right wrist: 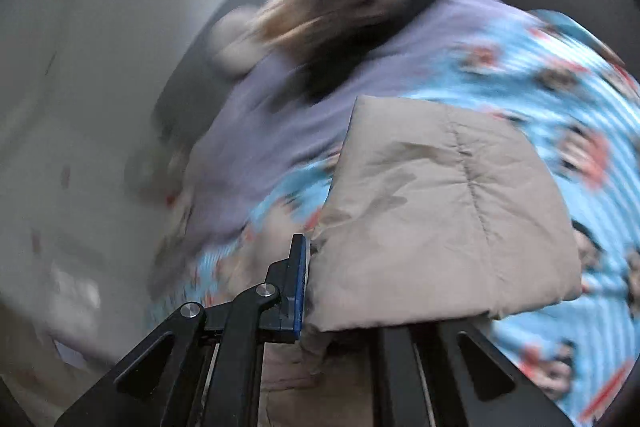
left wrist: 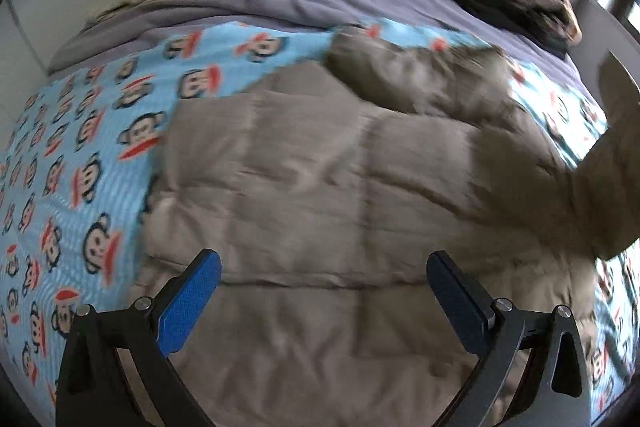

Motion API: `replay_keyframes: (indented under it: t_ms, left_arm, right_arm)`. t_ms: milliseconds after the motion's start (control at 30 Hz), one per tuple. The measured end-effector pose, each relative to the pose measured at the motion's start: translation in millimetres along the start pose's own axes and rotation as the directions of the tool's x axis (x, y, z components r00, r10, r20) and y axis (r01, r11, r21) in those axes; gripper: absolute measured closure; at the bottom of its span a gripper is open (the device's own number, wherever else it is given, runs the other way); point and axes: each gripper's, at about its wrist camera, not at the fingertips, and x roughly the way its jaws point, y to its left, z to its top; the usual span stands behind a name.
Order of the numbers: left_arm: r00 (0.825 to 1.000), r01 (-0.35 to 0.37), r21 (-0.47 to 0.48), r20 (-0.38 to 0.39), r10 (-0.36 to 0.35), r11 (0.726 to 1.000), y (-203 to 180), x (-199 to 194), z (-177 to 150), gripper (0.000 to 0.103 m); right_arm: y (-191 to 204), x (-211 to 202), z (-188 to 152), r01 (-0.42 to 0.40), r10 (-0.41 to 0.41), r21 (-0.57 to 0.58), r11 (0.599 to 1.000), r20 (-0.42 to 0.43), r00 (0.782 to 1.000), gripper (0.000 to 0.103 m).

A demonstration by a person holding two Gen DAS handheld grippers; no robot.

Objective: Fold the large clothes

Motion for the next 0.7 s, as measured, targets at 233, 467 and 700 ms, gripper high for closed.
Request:
replay_keyframes:
  t_ms: [233,467,700]
  left_arm:
    - [1.000,-0.026,-0.143,-0.002,0.026,0.989,55,11,-3,0.000]
    - [1.000,-0.008,-0.131,-0.002,0.007,0.991,68,25,-3,0.000]
    - [0.999,0.045,-0.123,0.006,-0.044,0.991,57,32,7,0.000]
  right_arm:
    - [128,132,-88,0.005,-0.105,-0.379,0.925,-0.243,0.964,0.092]
    - [100,182,-138,0.086,-0.233,-0.361,0.929,-0.385,0.893,0.091]
    - [68,134,-118,0.108,-0.147,-0.128,0.986,-0.355,0.923,0.032]
